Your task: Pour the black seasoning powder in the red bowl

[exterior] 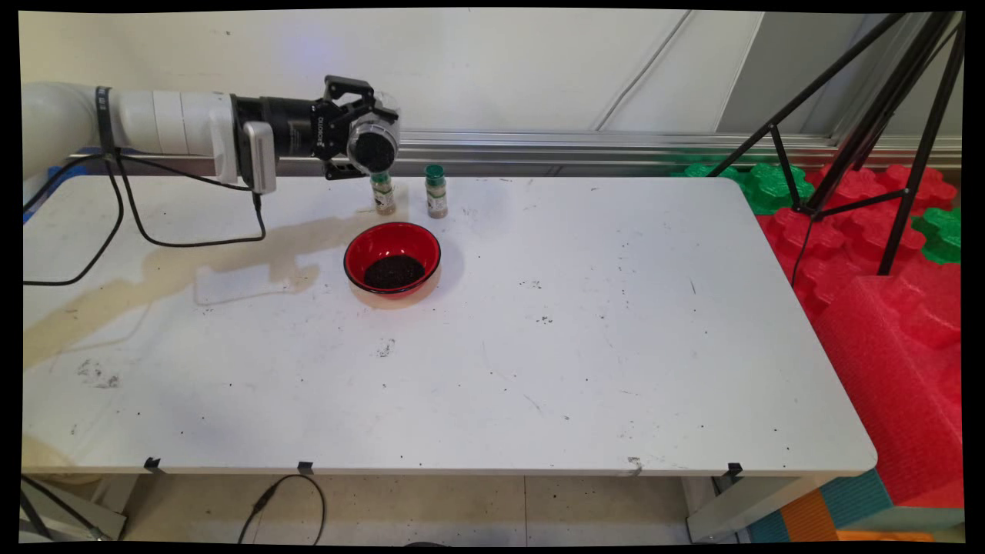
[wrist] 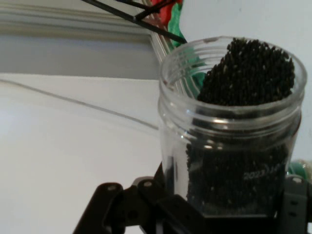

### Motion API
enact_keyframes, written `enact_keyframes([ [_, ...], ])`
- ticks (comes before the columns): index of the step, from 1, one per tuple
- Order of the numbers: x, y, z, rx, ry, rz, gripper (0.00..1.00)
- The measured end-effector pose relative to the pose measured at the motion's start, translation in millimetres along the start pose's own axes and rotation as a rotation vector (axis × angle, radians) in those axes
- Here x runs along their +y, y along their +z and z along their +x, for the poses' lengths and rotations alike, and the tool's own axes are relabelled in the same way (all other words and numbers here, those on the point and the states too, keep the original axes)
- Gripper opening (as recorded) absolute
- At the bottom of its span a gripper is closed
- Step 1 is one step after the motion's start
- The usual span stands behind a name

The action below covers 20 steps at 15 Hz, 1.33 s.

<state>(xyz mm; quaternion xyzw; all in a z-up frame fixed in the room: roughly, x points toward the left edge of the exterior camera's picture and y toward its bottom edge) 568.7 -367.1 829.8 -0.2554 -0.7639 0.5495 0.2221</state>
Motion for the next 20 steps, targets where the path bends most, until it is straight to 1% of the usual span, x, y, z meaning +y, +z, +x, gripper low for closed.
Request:
enact_keyframes([
  [8, -27, -11, 9, 0.061, -0.283, 0.003, 0.00],
  [11, -35, -12, 13, 0.078, -0.369, -0.005, 0.00],
  [14, -43, -14, 20, 0.103, -0.484, -0.017, 0.00],
  [20, -53, -17, 31, 0.135, -0.650, -0.050, 0.00],
])
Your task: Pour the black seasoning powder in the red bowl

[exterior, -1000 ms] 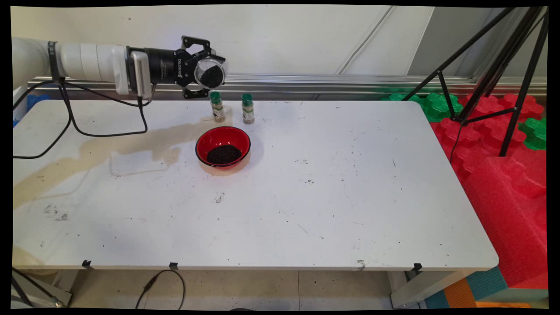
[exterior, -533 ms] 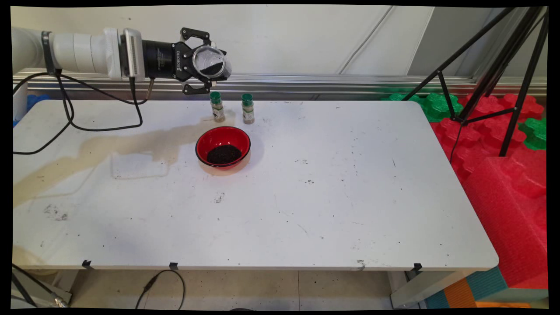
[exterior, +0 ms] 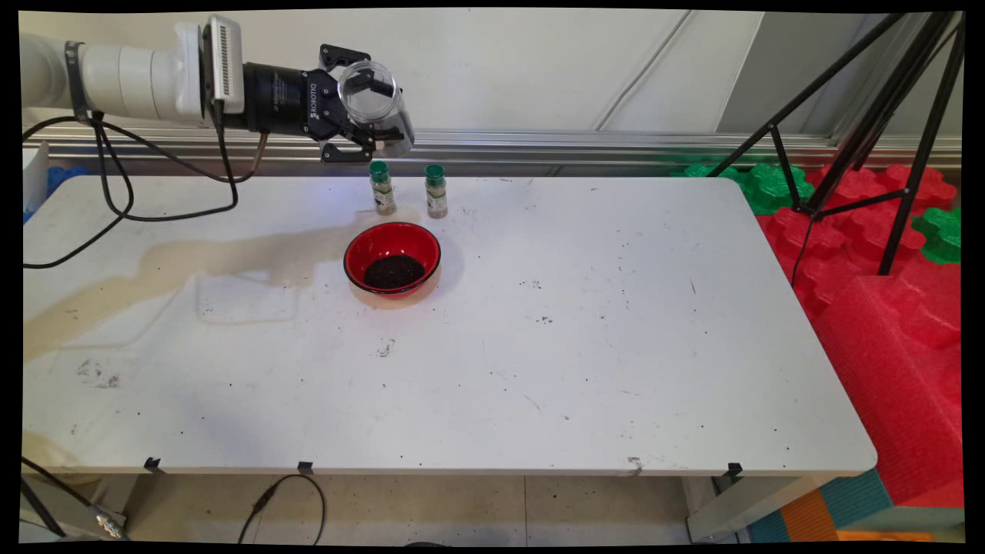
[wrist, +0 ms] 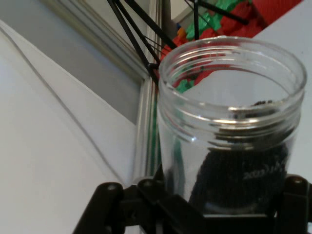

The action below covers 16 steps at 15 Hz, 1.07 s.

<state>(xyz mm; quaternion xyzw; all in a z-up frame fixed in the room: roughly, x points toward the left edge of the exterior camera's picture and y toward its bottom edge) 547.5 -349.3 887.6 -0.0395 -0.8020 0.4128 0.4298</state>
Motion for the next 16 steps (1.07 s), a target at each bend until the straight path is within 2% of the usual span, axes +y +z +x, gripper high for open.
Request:
enact_keyframes([
  [3, 0, -1, 6, 0.012, -0.085, -0.016, 0.00],
  [9, 0, -1, 18, 0.038, -0.307, -0.056, 0.00],
  [16, 0, -1, 26, 0.058, -0.490, -0.106, 0.00],
])
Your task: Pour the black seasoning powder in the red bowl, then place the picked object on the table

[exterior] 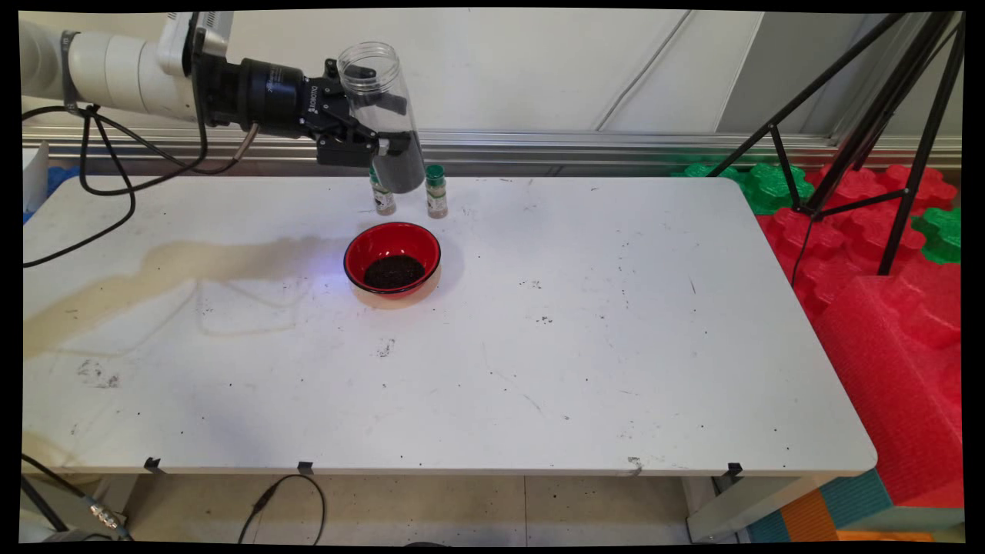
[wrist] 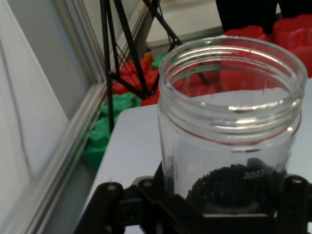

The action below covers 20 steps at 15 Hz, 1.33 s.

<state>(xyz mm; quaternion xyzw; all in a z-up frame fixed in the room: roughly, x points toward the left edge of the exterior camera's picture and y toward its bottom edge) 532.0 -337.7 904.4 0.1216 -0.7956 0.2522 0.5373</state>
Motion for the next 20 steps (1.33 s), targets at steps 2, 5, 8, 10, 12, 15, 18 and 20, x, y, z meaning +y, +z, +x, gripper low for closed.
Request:
enact_keyframes([
  [2, 1, 0, 1, 0.004, -0.040, -0.016, 0.00],
  [5, 4, 0, 3, 0.010, -0.093, -0.044, 0.00],
  [8, 8, 1, 4, 0.013, -0.130, -0.071, 0.00],
  [10, 11, 2, 4, 0.014, -0.151, -0.091, 0.00],
  [12, 15, 5, 3, 0.013, -0.171, -0.116, 0.00],
  [15, 22, 11, 0, 0.009, -0.190, -0.152, 0.00],
  [18, 28, 17, -6, 0.003, -0.191, -0.181, 0.00],
  [20, 33, 24, -11, -0.002, -0.187, -0.201, 0.00],
])
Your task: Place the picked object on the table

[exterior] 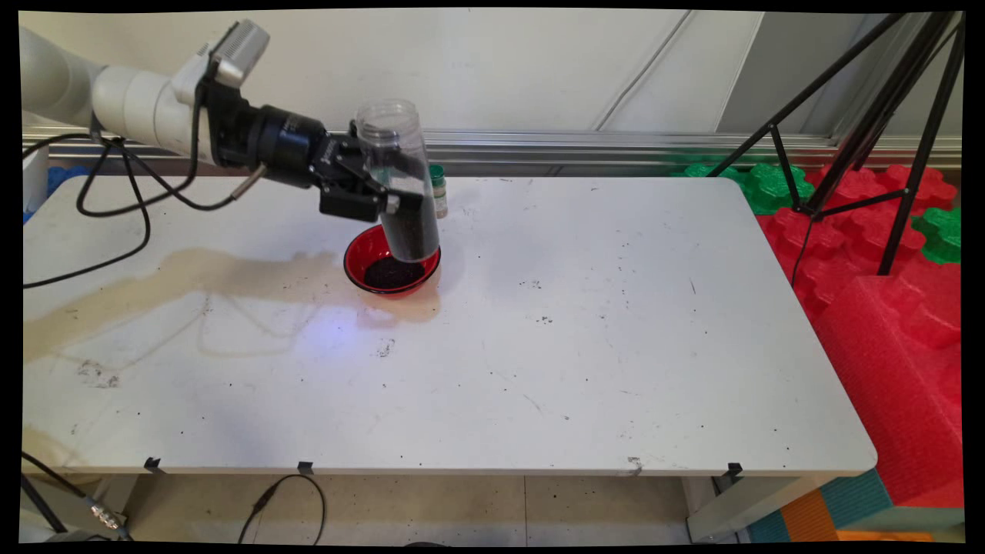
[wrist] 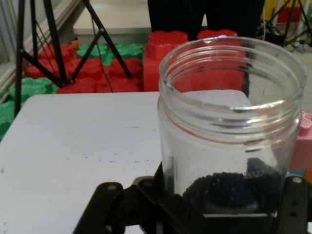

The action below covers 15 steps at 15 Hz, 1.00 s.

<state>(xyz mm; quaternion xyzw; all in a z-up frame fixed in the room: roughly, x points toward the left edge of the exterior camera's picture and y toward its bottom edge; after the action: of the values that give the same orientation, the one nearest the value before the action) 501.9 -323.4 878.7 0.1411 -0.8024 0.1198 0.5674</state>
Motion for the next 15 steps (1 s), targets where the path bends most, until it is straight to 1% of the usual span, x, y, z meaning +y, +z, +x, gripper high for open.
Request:
enact_keyframes([
  [4, 5, 15, -11, -0.010, 0.007, -0.028, 0.00],
  [8, 13, 34, -26, -0.025, 0.015, -0.057, 0.00],
  [15, 24, 61, -53, -0.042, 0.020, -0.086, 0.00],
])
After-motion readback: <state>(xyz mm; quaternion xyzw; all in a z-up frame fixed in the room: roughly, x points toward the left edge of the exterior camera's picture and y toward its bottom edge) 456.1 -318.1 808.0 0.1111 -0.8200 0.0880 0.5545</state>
